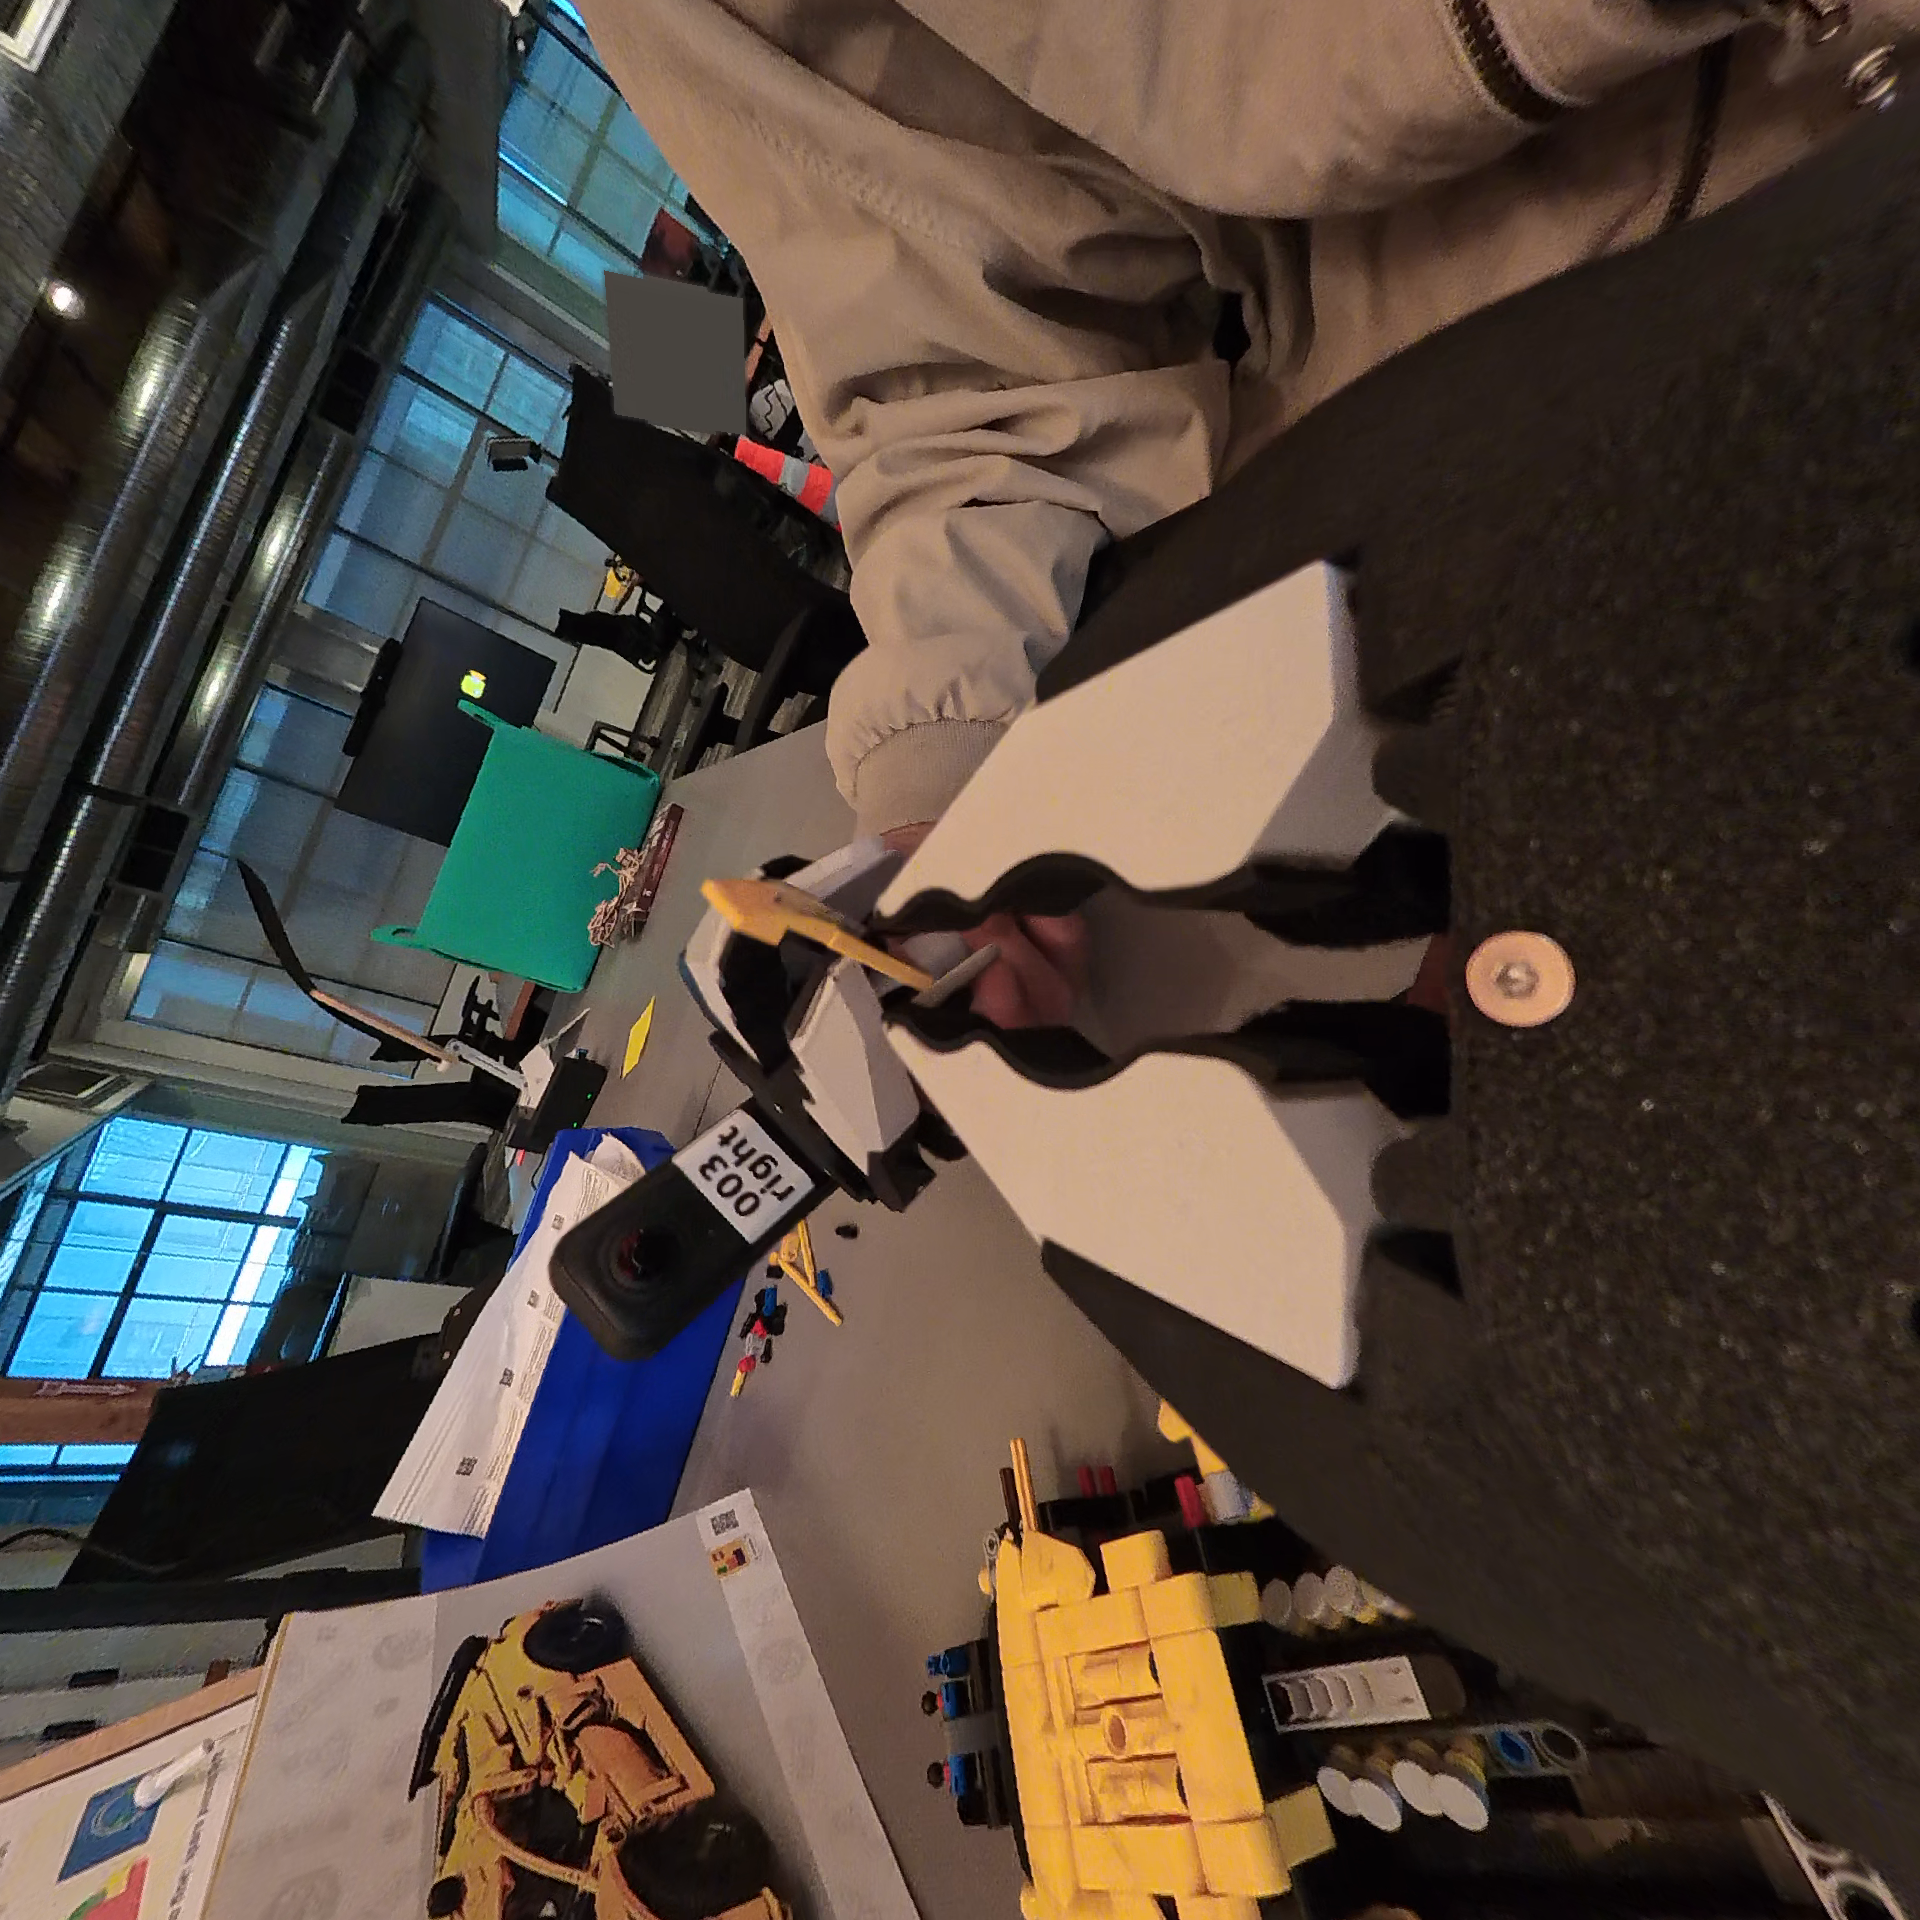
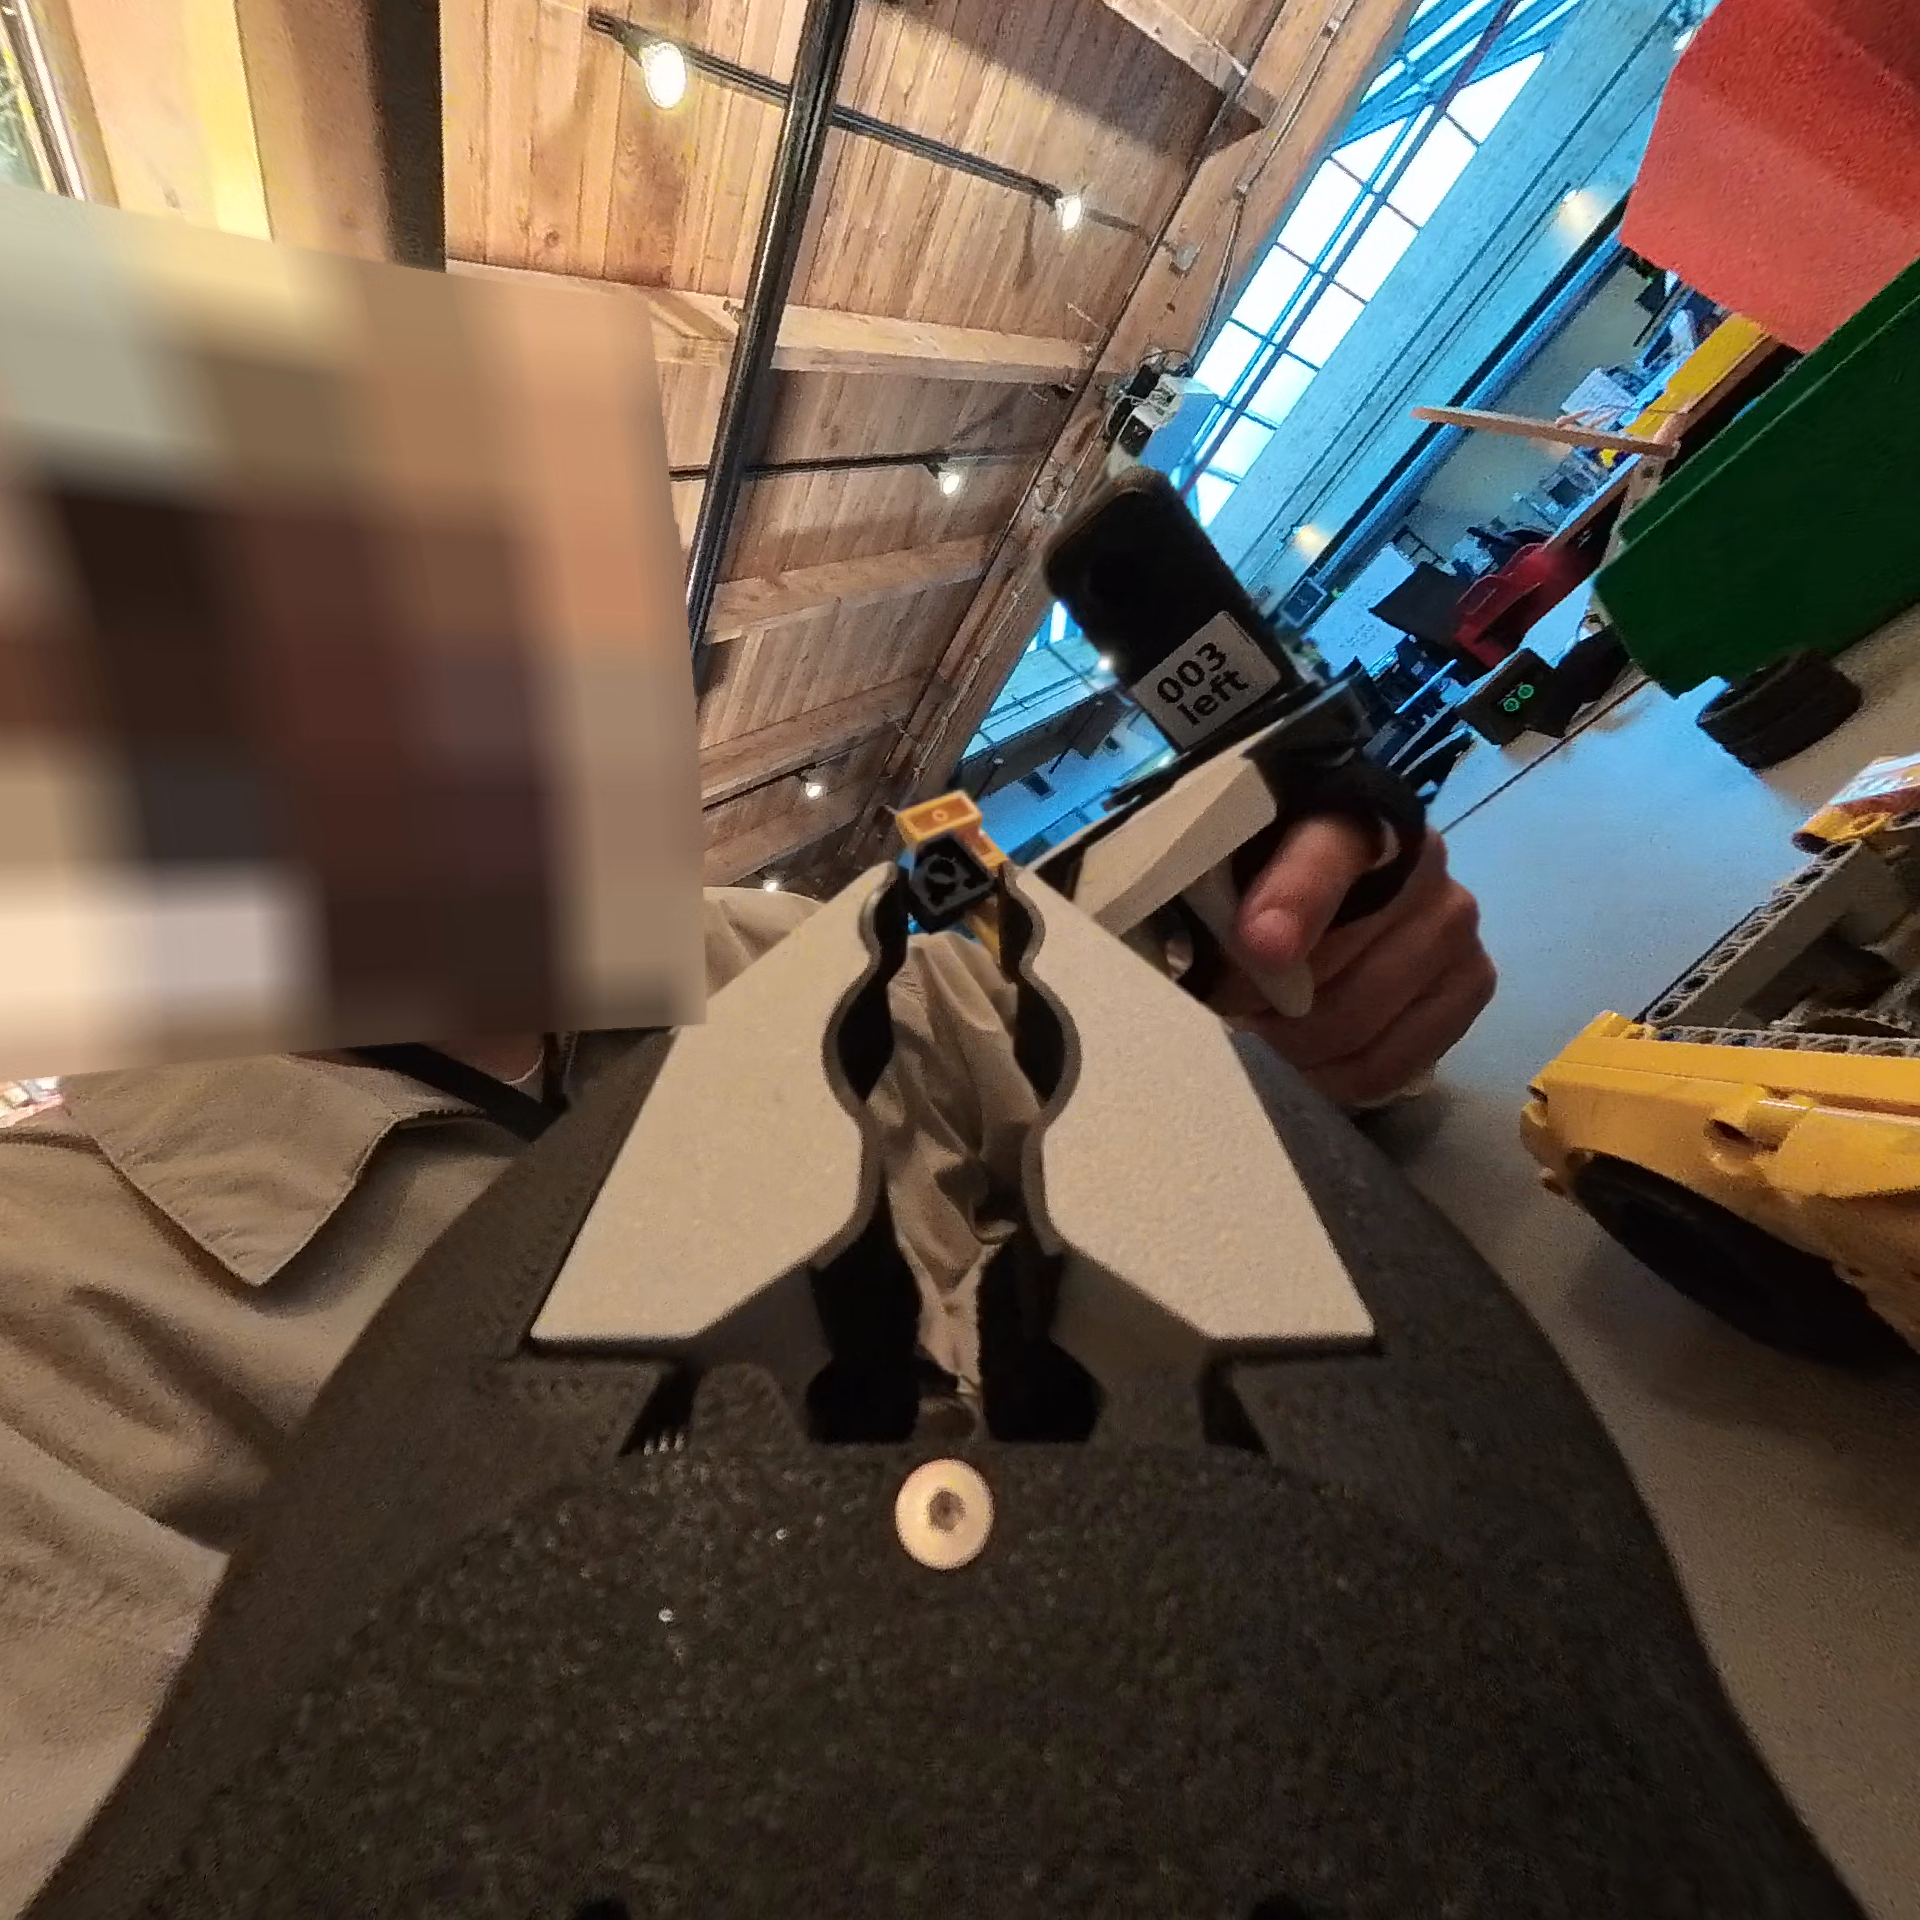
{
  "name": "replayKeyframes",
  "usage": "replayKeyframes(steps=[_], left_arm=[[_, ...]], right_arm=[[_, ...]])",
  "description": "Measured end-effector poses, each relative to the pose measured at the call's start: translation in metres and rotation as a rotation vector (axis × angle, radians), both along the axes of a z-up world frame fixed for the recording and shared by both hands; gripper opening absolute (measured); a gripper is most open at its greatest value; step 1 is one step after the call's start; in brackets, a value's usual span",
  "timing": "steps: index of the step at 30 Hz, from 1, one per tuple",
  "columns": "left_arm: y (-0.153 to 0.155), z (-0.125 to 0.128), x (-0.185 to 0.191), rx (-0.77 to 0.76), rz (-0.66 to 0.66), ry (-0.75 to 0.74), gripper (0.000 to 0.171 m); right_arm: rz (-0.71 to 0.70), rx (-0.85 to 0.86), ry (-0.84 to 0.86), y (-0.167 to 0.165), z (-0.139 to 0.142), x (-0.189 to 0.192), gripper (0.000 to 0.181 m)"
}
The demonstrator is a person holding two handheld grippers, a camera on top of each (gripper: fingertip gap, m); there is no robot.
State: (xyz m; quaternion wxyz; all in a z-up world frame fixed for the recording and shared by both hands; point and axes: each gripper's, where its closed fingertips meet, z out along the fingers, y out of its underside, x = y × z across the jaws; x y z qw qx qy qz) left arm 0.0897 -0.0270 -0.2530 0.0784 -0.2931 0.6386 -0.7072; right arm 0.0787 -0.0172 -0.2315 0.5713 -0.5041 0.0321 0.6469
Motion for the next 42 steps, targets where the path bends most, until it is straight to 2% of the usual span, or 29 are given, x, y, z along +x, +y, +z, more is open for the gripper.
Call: replayKeyframes(steps=[2, 4, 9, 13, 19, 21, 27, 29, 30, 33, 34, 36, 37, 39, 40, 42], left_arm=[[0.0, -0.003, -0.001, -0.007, -0.024, 0.035, 0.006], [0.001, -0.005, -0.002, -0.027, -0.053, 0.087, 0.001], [0.001, -0.007, -0.003, -0.086, -0.095, 0.159, 0.001], [-0.003, -0.006, -0.007, -0.083, -0.116, 0.149, 0.001], [0.001, -0.012, -0.004, -0.011, -0.071, 0.125, 0.001], [0.004, -0.016, 0.001, 0.026, -0.036, 0.126, 0.001], [0.02, -0.041, 0.027, 0.284, 0.215, 0.06, 0.002], [0.014, -0.042, 0.025, 0.33, 0.21, 0.018, 0.001], [0.008, -0.041, 0.022, 0.337, 0.196, 0.002, 0.001], [-0.019, -0.047, 0.001, 0.377, 0.044, -0.008, 0.001], [-0.025, -0.059, -0.002, 0.465, 0.035, -0.023, 0.001], [-0.029, -0.097, 0.002, 0.762, 0.072, -0.069, 0.002], [-0.028, -0.111, 0.006, 0.901, 0.114, -0.114, 0.002], [-0.03, -0.126, 0.014, 1.086, 0.197, -0.212, 0.002], [-0.032, -0.13, 0.016, 1.13, 0.224, -0.241, 0.002], [-0.04, -0.134, 0.015, 1.121, 0.233, -0.231, 0.007]], right_arm=[[-0.043, -0.015, -0.039, 0.001, -0.003, 0.003, 0.016], [-0.16, -0.022, -0.109, 0.004, -0.004, 0.012, 0.014], [-0.326, -0.074, -0.423, 0.006, -0.017, 0.016, 0.011], [-0.283, -0.063, -0.416, 0.001, -0.015, 0.01, 0.005], [-0.314, -0.086, -0.423, 0.009, -0.019, 0.012, 0.004], [-0.36, -0.119, -0.488, 0.012, -0.024, 0.016, 0.004], [-0.651, -0.313, -0.788, 0.025, -0.047, 0.043, 0.005], [-0.769, -0.405, -0.875, 0.023, -0.056, 0.063, 0.005], [-0.786, -0.375, -0.854, 0.02, -0.049, 0.065, 0.005], [-0.672, -0.293, -0.652, 0.012, -0.036, 0.06, 0.005], [-0.624, -0.263, -0.576, 0.009, -0.031, 0.057, 0.005], [-0.533, -0.239, -0.476, 0.005, -0.026, 0.052, 0.004], [-0.526, -0.246, -0.475, 0.005, -0.029, 0.053, 0.004], [-0.522, -0.29, -0.541, 0.004, -0.039, 0.055, 0.004], [-0.54, -0.321, -0.607, 0.004, -0.047, 0.059, 0.005], [-0.526, -0.391, -0.738, 0.0, -0.066, 0.062, 0.004]])
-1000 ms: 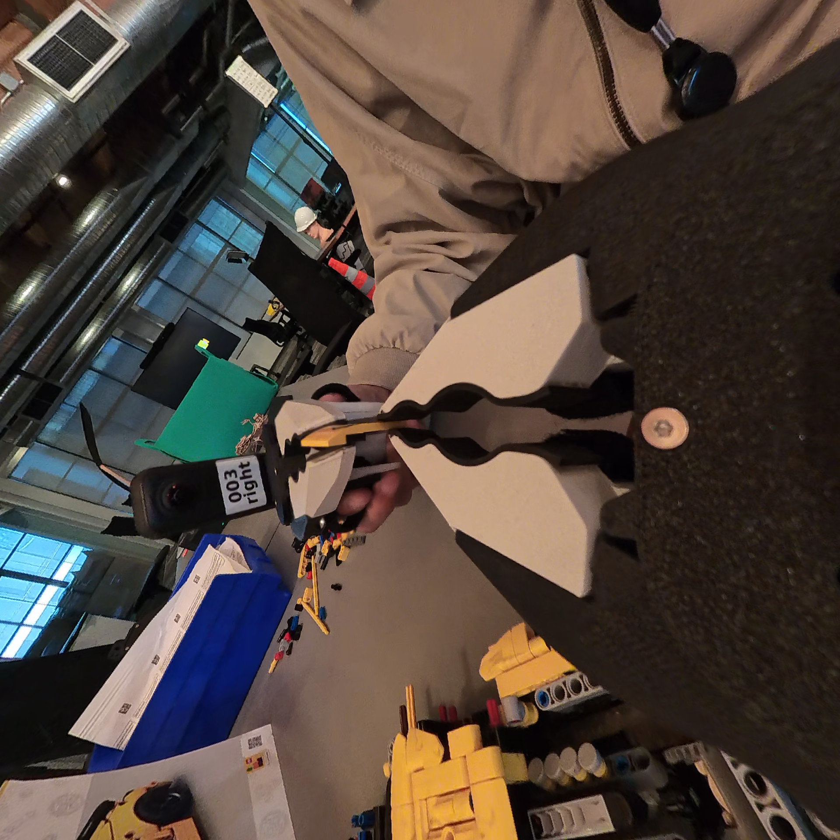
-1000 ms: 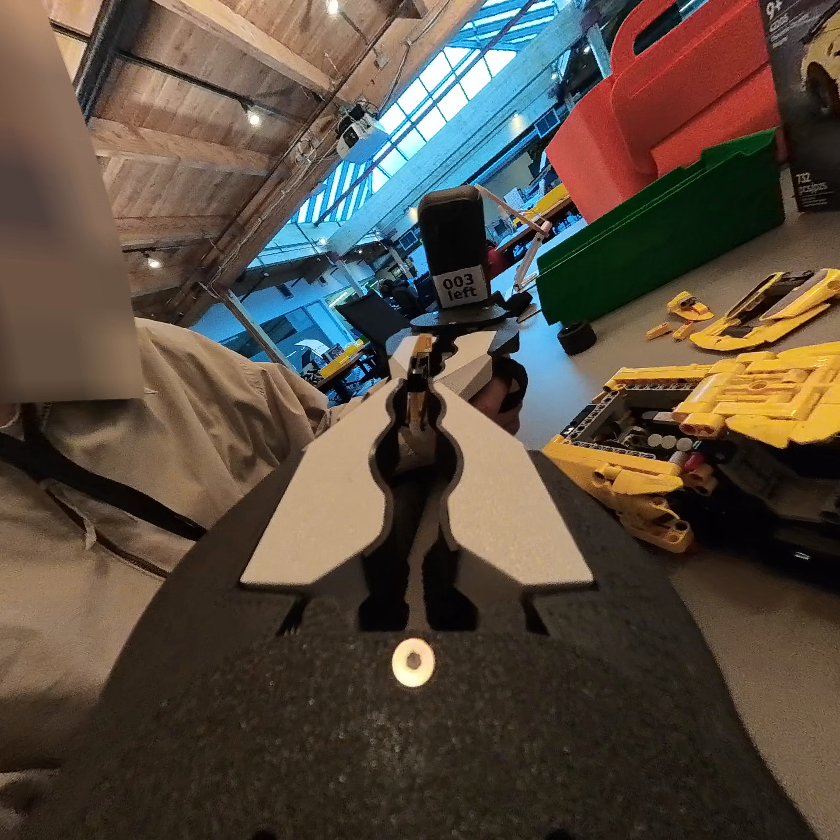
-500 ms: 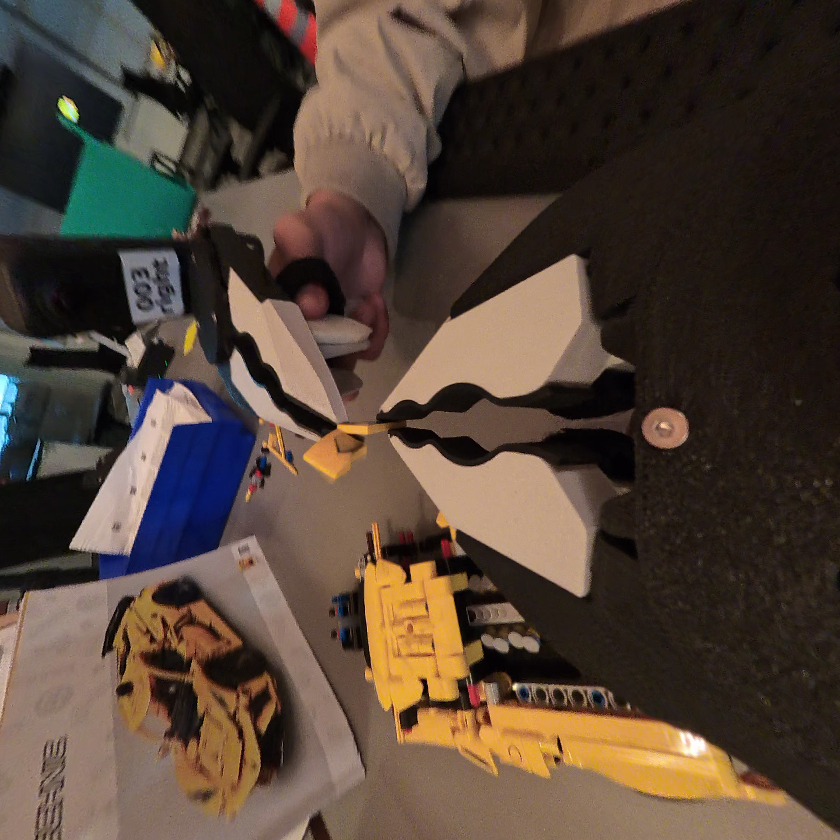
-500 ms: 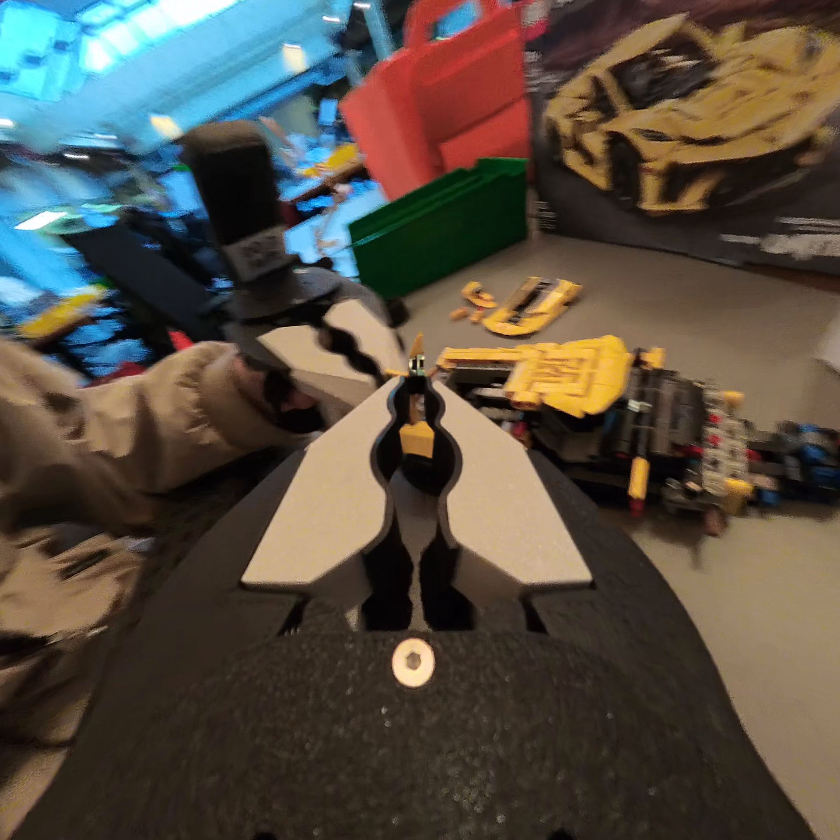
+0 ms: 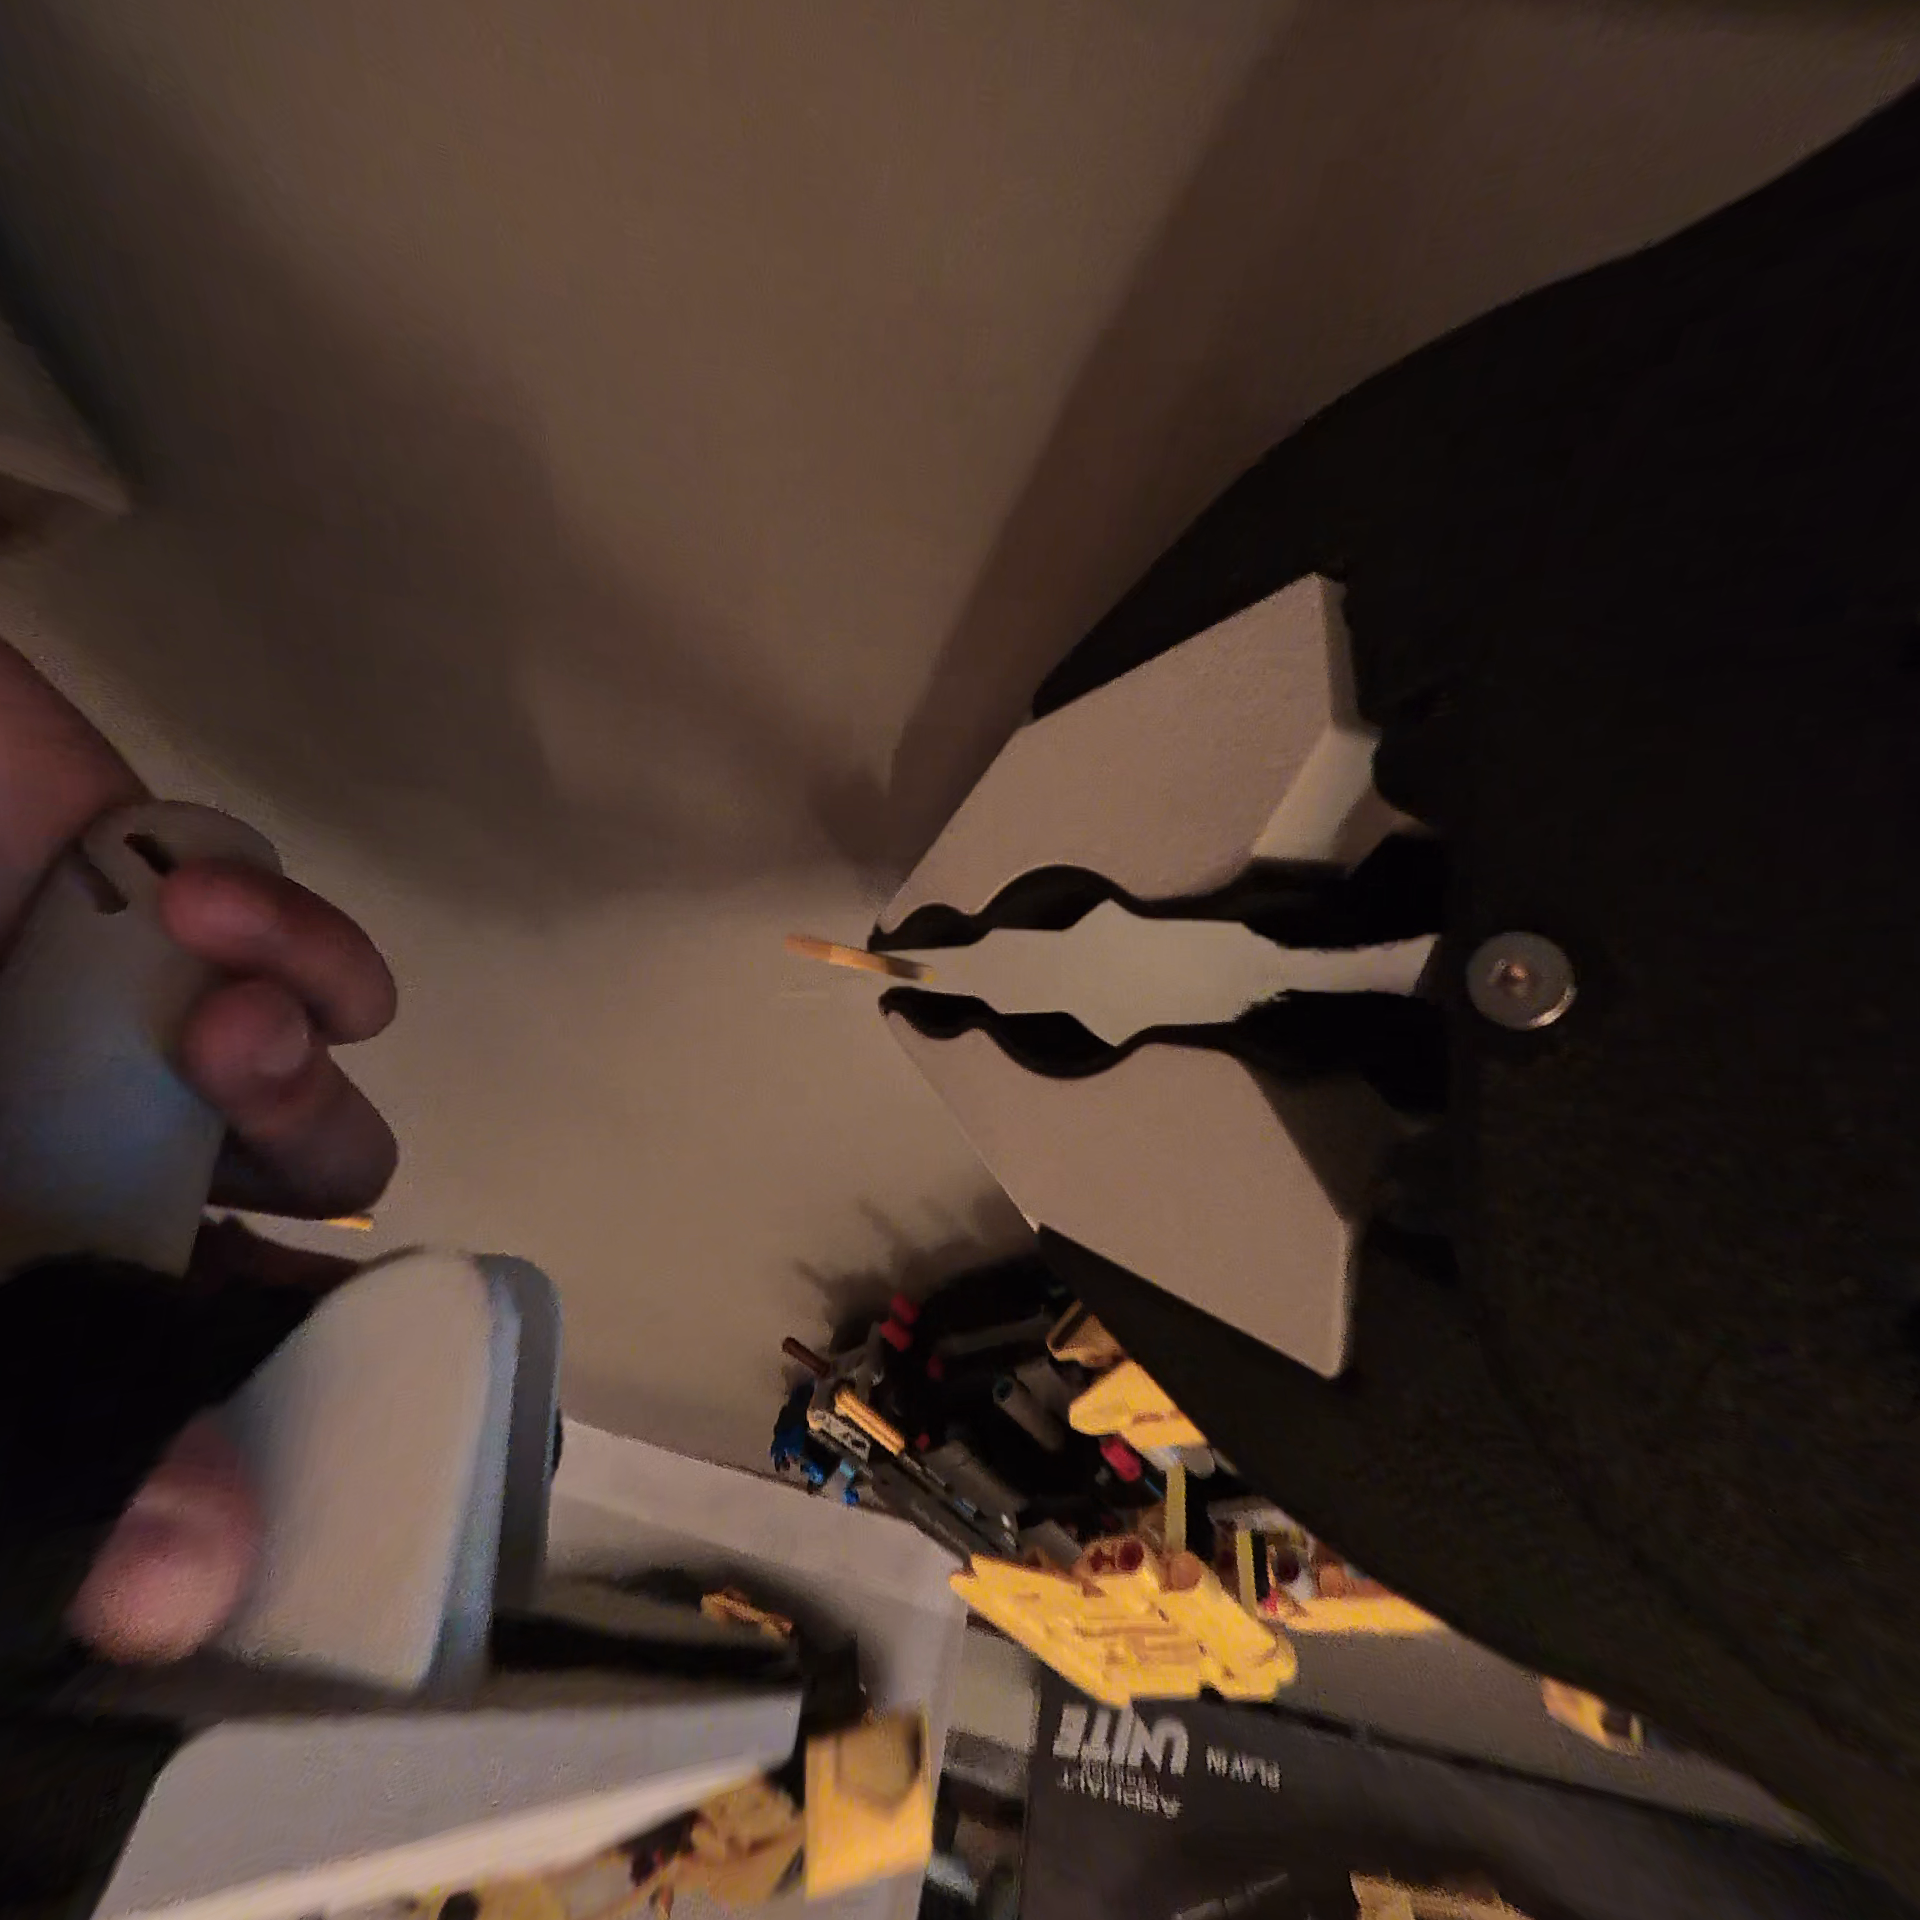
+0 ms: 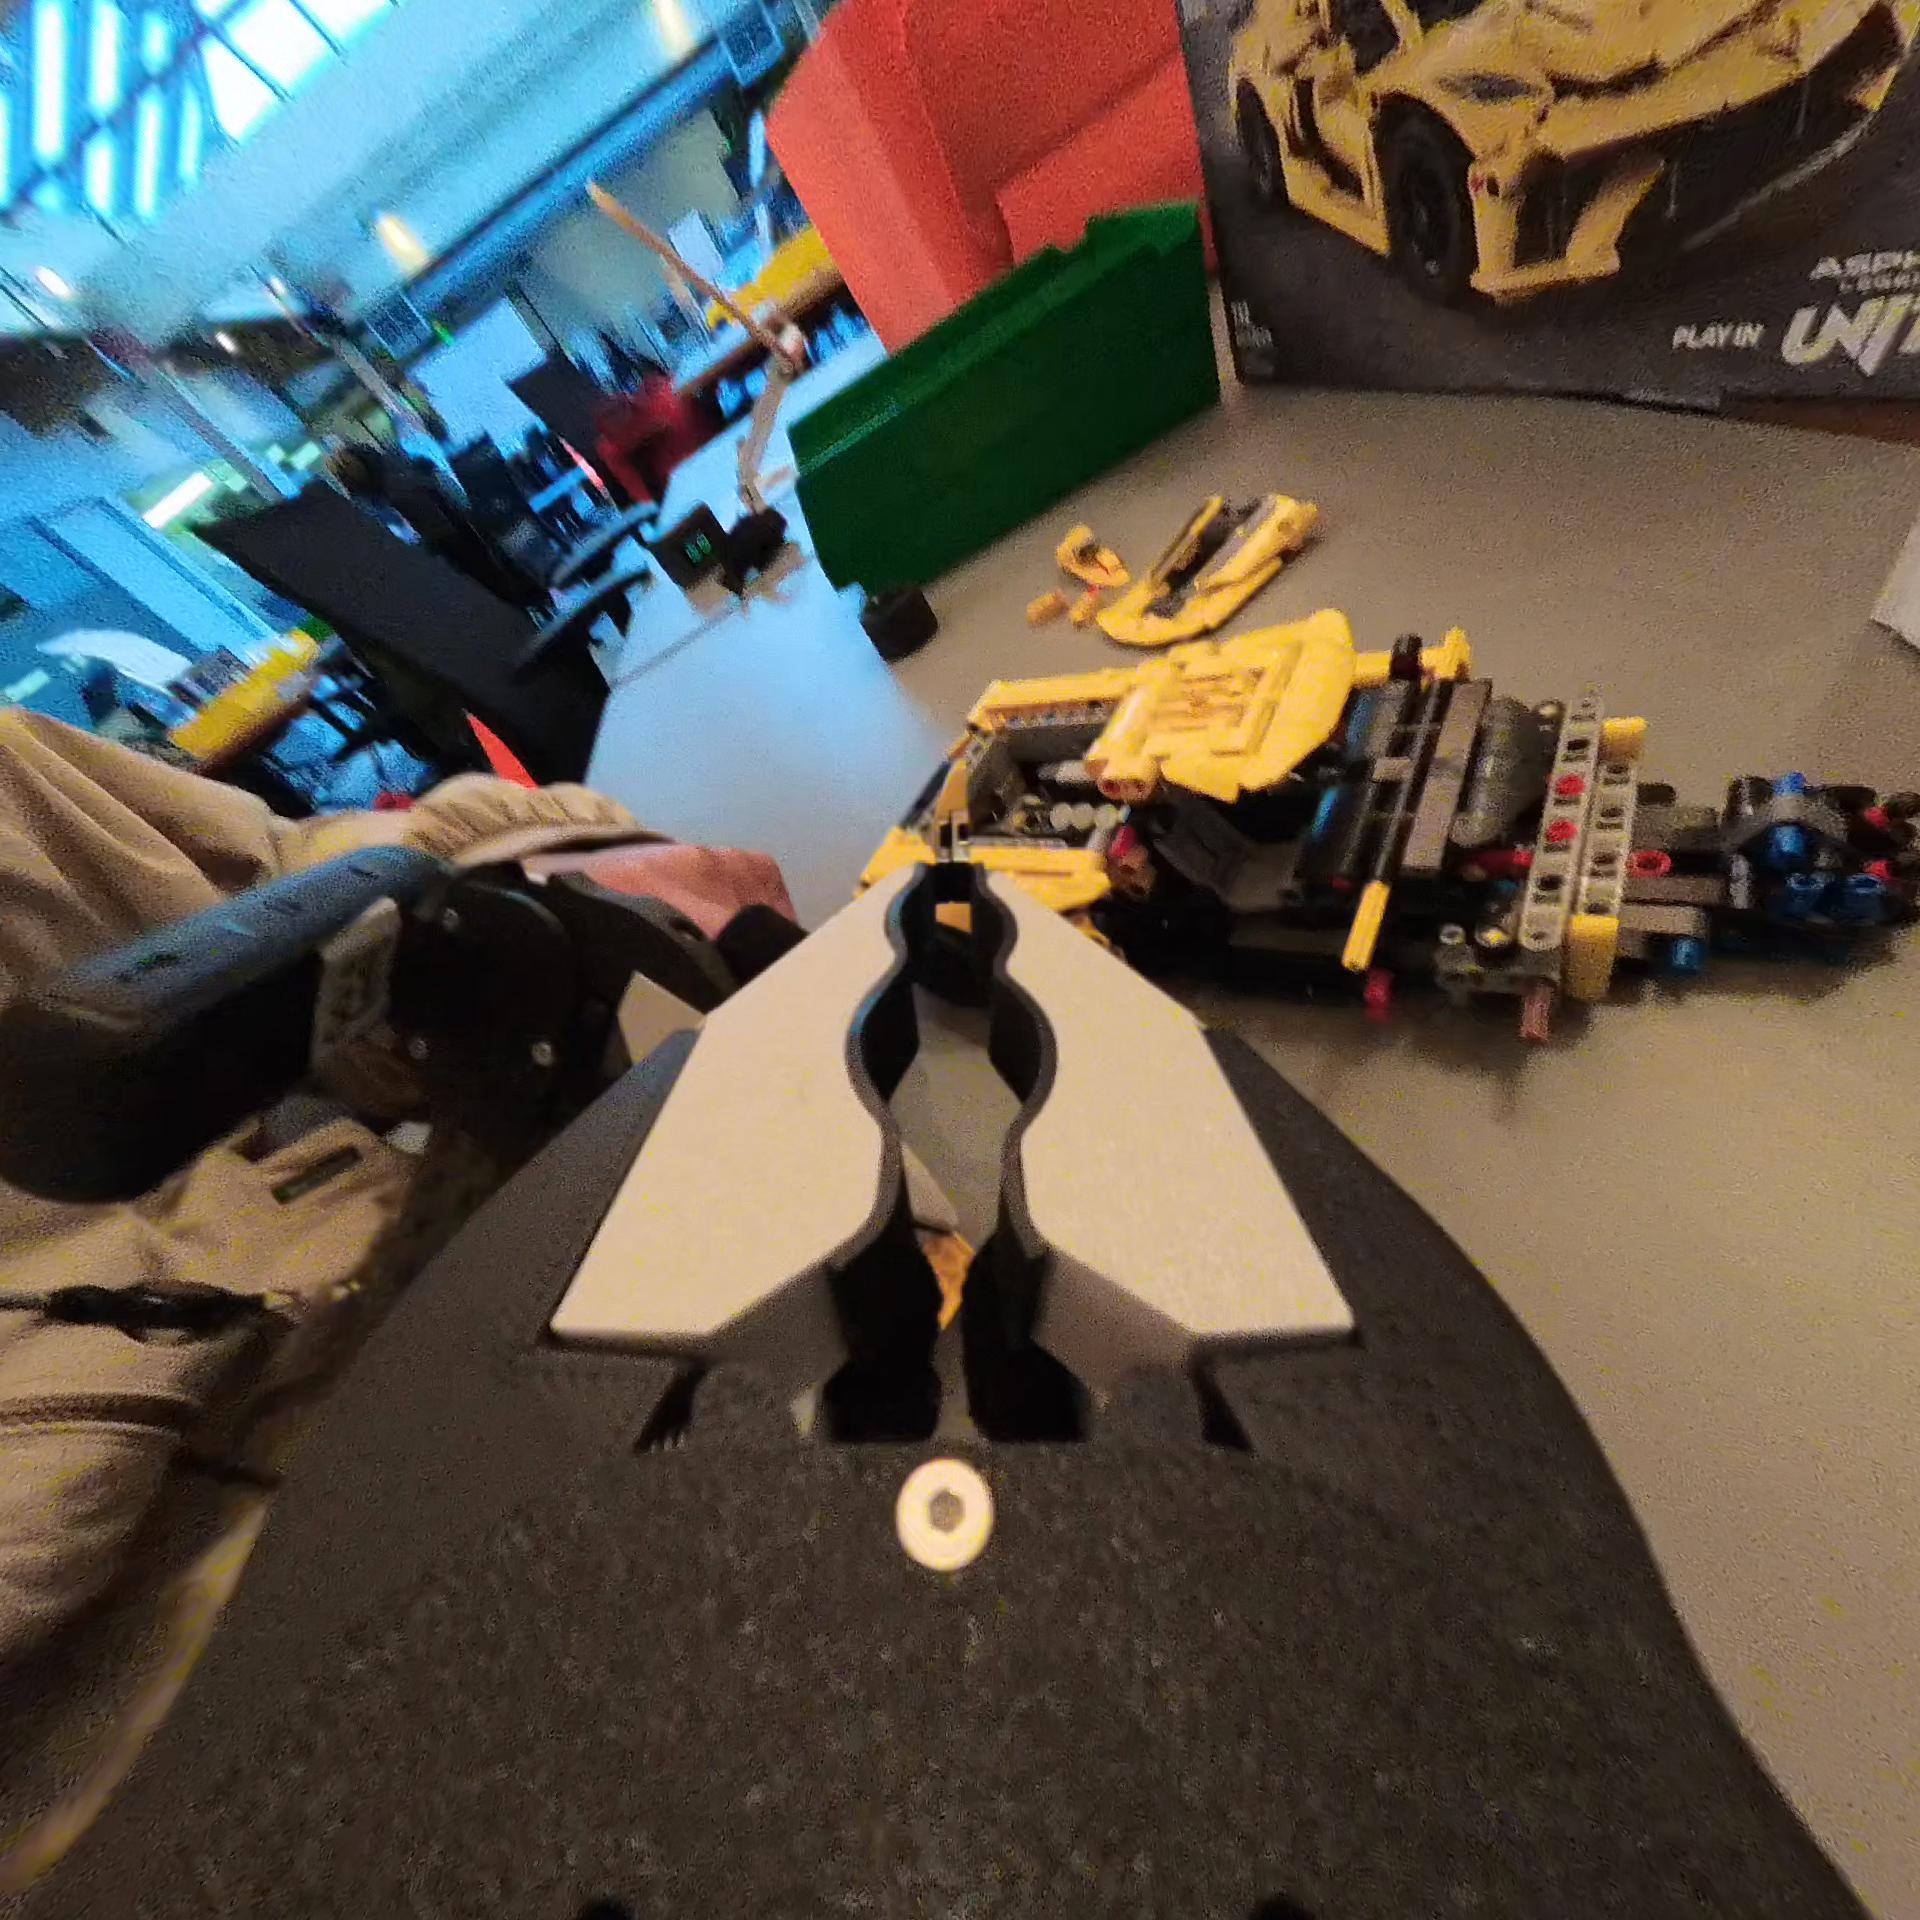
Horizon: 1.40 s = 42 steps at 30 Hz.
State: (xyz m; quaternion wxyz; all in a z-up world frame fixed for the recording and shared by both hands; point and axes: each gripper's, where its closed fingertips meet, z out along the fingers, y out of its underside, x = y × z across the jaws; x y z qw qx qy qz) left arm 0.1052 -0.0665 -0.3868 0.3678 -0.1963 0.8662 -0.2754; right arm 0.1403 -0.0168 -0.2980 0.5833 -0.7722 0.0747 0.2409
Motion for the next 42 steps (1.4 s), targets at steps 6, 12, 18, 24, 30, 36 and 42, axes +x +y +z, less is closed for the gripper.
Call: replayKeyframes(steps=[6, 12, 18, 24, 30, 36, 42], left_arm=[[0.018, 0.059, 0.009, -0.509, 0.086, 0.094, 0.028], [0.054, 0.08, 0.015, -0.714, 0.11, 0.15, 0.028], [0.026, 0.074, -0.021, -0.724, -0.122, 0.335, 0.031], [0.023, 0.072, -0.02, -0.738, -0.129, 0.347, 0.029], [0.024, 0.079, -0.008, -0.696, -0.126, 0.169, 0.003], [0.034, 0.064, 0.003, -0.473, -0.055, 0.049, 0.003], [-0.003, 0.019, -0.026, -0.392, -0.15, 0.3, 0.004]], right_arm=[[0.068, -0.082, -0.089, -0.014, -0.014, -0.006, 0.005], [0.223, -0.117, -0.122, -0.022, -0.017, -0.035, 0.004], [0.261, -0.16, -0.165, -0.024, -0.027, -0.044, 0.005], [0.294, -0.125, -0.157, -0.026, -0.02, -0.051, 0.004], [0.196, -0.144, -0.161, -0.021, -0.02, -0.034, 0.005], [0.068, -0.267, -0.134, -0.024, -0.044, -0.004, 0.005], [-0.105, -0.412, -0.32, -0.046, -0.063, 0.042, 0.005]])
